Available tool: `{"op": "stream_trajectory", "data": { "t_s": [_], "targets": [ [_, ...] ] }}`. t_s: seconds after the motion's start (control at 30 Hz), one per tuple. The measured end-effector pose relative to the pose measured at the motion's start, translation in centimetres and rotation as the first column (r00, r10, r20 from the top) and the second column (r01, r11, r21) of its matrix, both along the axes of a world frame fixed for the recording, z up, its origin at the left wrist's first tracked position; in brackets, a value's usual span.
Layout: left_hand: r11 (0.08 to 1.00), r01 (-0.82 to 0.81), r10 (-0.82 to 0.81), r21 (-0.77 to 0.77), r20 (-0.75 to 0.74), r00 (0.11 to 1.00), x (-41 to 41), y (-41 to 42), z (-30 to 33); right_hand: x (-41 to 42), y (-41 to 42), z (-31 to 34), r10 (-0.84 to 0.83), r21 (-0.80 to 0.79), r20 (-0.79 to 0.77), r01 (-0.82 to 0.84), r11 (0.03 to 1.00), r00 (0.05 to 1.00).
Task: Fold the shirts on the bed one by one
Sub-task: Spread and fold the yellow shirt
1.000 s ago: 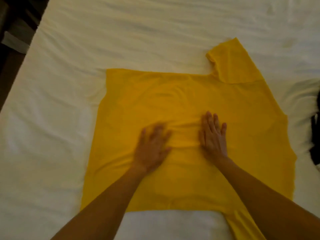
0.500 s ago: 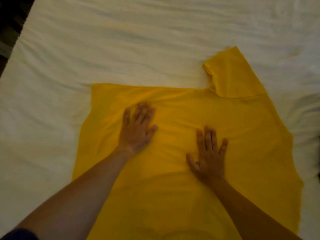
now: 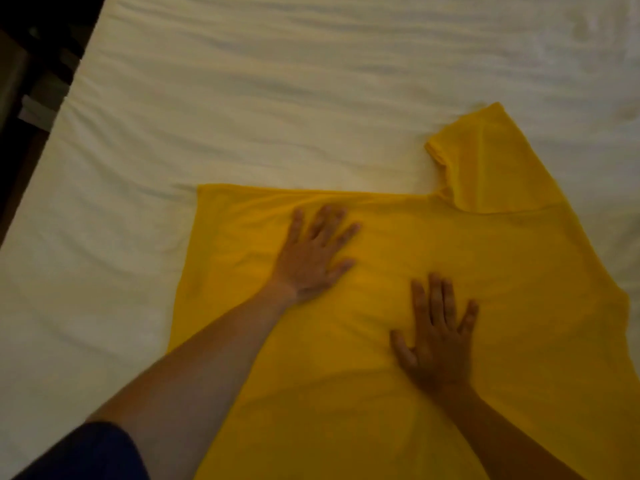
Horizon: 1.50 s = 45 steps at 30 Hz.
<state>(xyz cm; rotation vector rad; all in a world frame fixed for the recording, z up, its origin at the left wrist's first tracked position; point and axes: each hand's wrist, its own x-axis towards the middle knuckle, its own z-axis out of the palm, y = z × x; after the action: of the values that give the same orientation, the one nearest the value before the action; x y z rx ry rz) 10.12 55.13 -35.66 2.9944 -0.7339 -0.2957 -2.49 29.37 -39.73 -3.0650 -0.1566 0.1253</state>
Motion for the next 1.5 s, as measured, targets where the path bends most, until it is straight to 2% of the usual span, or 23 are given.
{"op": "stream_trajectory", "data": {
  "t_s": [0.07, 0.13, 0.2, 0.27, 0.33, 0.4, 0.47, 0.53, 0.6, 0.67, 0.7, 0.77, 0.83, 0.9, 1.0, 1.07, 1.17, 1.23, 1.3, 1.37, 1.43, 1.47, 1.5],
  "targets": [
    [0.943, -0.322, 0.316, 0.080, 0.078, 0.945, 1.6, 8.3, 0.2, 0.0, 0.1, -0.1, -0.001, 0.000, 0.003, 0.001, 1.000, 1.000],
    [0.808, -0.582, 0.570, 0.090, 0.130, 0.811, 2.6, 13.3, 1.5, 0.2, 0.0, -0.1, -0.009, -0.007, 0.007, 0.009, 1.000, 1.000],
    [0.749, -0.663, 0.653, 0.007, 0.167, 0.739, 2.4, 11.8, 2.3, 0.2, 0.0, 0.1, -0.007, -0.014, -0.010, 0.007, 1.000, 1.000],
    [0.858, -0.504, 0.513, -0.102, 0.105, 0.852, 0.3, 6.0, 2.4, 0.2, 0.1, 0.3, -0.009, -0.016, -0.023, 0.009, 1.000, 1.000],
    [0.974, -0.170, 0.173, -0.151, 0.006, 0.985, -4.1, -0.7, 1.6, 0.2, 0.3, 0.4, -0.013, -0.019, -0.026, 0.012, 1.000, 1.000],
    [0.987, 0.070, -0.077, -0.145, -0.042, 0.996, -8.8, -3.5, 1.0, 0.3, 0.4, 0.5, -0.018, -0.021, -0.020, 0.018, 1.000, 1.000],
    [0.993, 0.030, -0.031, -0.118, -0.005, 1.000, -9.7, -0.1, 0.2, 0.4, 0.4, 0.5, -0.014, -0.027, -0.014, 0.013, 1.000, 1.000],
    [0.973, -0.230, 0.231, -0.024, 0.077, 0.970, -8.8, 6.8, -0.3, 0.5, 0.5, 0.5, -0.011, -0.026, -0.014, 0.011, 1.000, 1.000],
    [0.853, -0.519, 0.509, 0.056, 0.128, 0.851, -7.3, 14.3, 0.3, 0.2, 0.6, 0.5, -0.017, -0.027, -0.021, 0.017, 0.999, 1.000],
    [0.749, -0.662, 0.652, 0.016, 0.159, 0.741, -7.1, 17.0, 1.6, 0.1, 0.7, 0.7, -0.024, -0.031, -0.034, 0.023, 0.999, 0.999],
    [0.748, -0.664, 0.657, -0.024, 0.175, 0.734, -7.6, 15.5, 2.0, 0.1, 0.7, 1.0, -0.025, -0.032, -0.045, 0.024, 0.999, 0.999],
    [0.848, -0.518, 0.529, -0.106, 0.152, 0.835, -10.8, 8.9, 2.2, 0.1, 0.7, 1.7, -0.025, -0.032, -0.071, 0.023, 0.999, 0.997],
    [0.955, -0.231, 0.239, -0.184, 0.023, 0.971, -15.8, 1.2, 1.7, 0.0, 0.8, 2.4, -0.031, -0.033, -0.105, 0.028, 0.999, 0.994],
    [0.978, -0.062, 0.043, -0.198, -0.102, 0.994, -21.1, -3.7, 1.2, -0.4, 0.7, 2.9, -0.047, -0.024, -0.142, 0.044, 0.999, 0.989],
    [0.981, -0.133, 0.127, -0.143, -0.048, 0.991, -23.7, -1.6, 0.2, -2.7, -0.3, 3.4, -0.057, -0.021, -0.172, 0.054, 0.998, 0.983],
    [0.939, -0.343, 0.343, -0.015, 0.009, 0.939, -24.2, 4.0, 0.1, -5.7, -1.3, 3.5, -0.061, -0.040, -0.175, 0.054, 0.998, 0.983],
    [0.654, -0.754, 0.750, 0.061, 0.078, 0.657, -24.8, 13.5, 1.3, -10.1, -2.0, 3.6, -0.082, -0.034, -0.179, 0.077, 0.996, 0.980],
    [0.532, -0.846, 0.844, 0.038, 0.051, 0.534, -25.2, 14.0, 2.4, -11.9, -1.4, 4.0, -0.108, -0.024, -0.198, 0.105, 0.994, 0.974],
    [0.707, -0.707, 0.707, -0.034, 0.058, 0.705, -26.4, 9.0, 2.8, -13.5, -0.6, 4.3, -0.122, -0.012, -0.229, 0.122, 0.992, 0.966],
    [0.957, -0.248, 0.251, -0.153, 0.000, 0.968, -28.8, 2.1, 2.7, -14.7, -0.2, 4.4, -0.116, -0.001, -0.240, 0.119, 0.993, 0.964],
    [0.977, 0.124, -0.138, -0.173, -0.073, 0.988, -31.1, -1.9, 2.8, -16.0, -0.7, 4.8, -0.082, 0.012, -0.250, 0.088, 0.996, 0.965],
    [0.980, 0.131, -0.146, -0.150, -0.096, 0.985, -31.6, -1.8, 2.5, -16.8, -1.3, 5.0, -0.061, 0.011, -0.253, 0.066, 0.998, 0.965],
    [0.993, 0.010, -0.023, -0.121, -0.107, 0.994, -31.7, -0.8, 2.3, -17.7, -2.1, 5.1, -0.044, 0.006, -0.255, 0.047, 0.999, 0.966]
  ]
}}
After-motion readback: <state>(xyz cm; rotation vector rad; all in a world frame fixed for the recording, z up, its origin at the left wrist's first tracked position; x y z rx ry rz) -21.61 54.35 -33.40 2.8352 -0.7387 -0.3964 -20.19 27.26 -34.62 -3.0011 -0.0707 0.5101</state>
